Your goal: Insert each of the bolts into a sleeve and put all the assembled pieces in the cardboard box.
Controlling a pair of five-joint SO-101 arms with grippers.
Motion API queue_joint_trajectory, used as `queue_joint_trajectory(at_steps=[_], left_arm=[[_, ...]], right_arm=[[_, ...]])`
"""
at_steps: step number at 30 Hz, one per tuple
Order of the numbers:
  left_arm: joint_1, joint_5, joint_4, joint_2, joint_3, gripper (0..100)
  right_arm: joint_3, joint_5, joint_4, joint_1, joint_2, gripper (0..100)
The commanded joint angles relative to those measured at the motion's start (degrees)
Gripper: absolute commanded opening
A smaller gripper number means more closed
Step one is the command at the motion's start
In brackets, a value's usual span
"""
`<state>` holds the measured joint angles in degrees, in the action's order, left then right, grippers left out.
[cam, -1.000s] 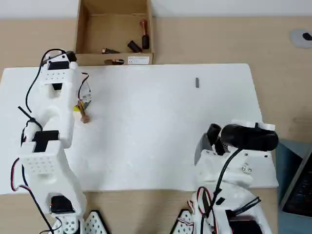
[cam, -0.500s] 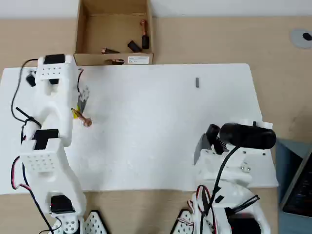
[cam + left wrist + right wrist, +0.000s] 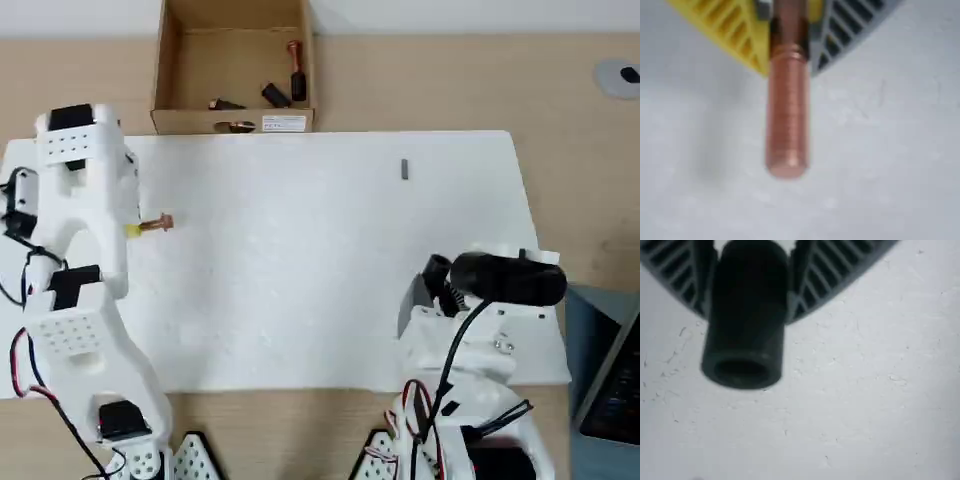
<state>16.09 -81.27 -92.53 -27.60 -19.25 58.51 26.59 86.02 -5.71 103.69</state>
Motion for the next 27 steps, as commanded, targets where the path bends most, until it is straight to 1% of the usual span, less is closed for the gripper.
queue_joint_trajectory(at_steps=[1,6,7,11,13,19,22,27], left_arm=[[0.53,-2.2,-1.23,3.47,-2.81,1],[0.53,-2.29,-2.9,3.47,-2.9,2],[0.35,-2.29,-2.99,3.56,-2.81,4],[0.26,-2.29,-4.48,3.56,-3.16,20],[0.35,-2.29,-4.57,3.56,-3.08,25],[0.62,-1.76,-4.57,3.65,-3.25,26],[0.79,4.57,-4.57,3.65,-3.25,26],[0.79,19.78,-5.54,7.52,-5.63,26]], right_arm=[[-1.45,-0.44,-0.97,-0.31,1.89,0.9],[-1.54,-0.44,-0.97,-0.31,1.89,0.9],[-1.54,-0.44,-0.97,-0.31,1.89,0.9],[-1.54,-0.44,-0.97,-0.22,1.89,0.9],[-1.54,-0.44,-0.97,-0.22,1.89,0.9],[-1.54,-0.44,-0.97,-0.22,1.89,0.9],[-1.54,-0.44,-0.97,-0.22,1.89,0.9],[-1.54,-0.44,-0.97,-0.22,1.89,0.9]])
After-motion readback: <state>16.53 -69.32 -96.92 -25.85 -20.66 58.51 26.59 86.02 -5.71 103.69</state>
